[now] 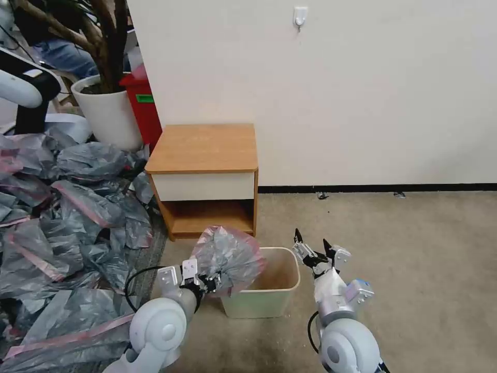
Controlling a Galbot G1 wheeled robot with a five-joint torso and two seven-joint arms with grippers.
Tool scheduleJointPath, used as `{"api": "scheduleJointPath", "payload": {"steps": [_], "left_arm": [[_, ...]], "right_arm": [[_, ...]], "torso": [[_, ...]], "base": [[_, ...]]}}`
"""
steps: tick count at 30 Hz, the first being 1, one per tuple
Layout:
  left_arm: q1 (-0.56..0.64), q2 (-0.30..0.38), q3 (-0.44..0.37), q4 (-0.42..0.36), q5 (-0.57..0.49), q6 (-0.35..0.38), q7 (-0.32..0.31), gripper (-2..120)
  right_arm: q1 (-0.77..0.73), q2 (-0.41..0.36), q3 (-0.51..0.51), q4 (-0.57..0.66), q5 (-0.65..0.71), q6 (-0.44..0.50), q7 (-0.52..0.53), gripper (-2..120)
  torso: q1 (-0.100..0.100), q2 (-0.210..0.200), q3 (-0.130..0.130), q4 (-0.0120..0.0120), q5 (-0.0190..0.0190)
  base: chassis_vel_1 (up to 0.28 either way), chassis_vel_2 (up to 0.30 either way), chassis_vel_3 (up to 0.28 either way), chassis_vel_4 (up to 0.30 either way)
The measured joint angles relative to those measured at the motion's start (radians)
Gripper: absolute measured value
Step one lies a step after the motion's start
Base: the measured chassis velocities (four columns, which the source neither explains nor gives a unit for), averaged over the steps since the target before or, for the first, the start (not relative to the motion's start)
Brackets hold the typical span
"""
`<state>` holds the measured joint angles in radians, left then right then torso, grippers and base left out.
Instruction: Pick up the garbage bag from the table and place it over the trash can.
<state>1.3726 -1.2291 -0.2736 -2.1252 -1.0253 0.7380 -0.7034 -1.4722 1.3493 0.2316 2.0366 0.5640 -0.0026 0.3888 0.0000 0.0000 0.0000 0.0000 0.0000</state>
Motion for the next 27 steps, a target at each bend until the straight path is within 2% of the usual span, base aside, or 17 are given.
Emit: {"api": "scheduleJointPath", "payload": {"steps": [19, 27], "left_arm": [[-0.061, 0.011, 0.033, 0.045, -0.055, -0.001, -0.056, 42], [-0.105, 0.011, 0.073, 0.089, -0.093, -0.002, -0.11, 46]], "right_arm": [[0.004, 0.002, 0.003, -0.022, 0.002, 0.006, 0.0, 91], [0.01, 0.001, 0.011, -0.034, 0.003, 0.007, 0.0, 91]], "torso": [[0.0, 0.0, 0.0, 0.0, 0.0], [0.0, 0.0, 0.0, 0.0, 0.0001]], "base": [[0.0, 0.0, 0.0, 0.0], [0.0, 0.0, 0.0, 0.0]]}}
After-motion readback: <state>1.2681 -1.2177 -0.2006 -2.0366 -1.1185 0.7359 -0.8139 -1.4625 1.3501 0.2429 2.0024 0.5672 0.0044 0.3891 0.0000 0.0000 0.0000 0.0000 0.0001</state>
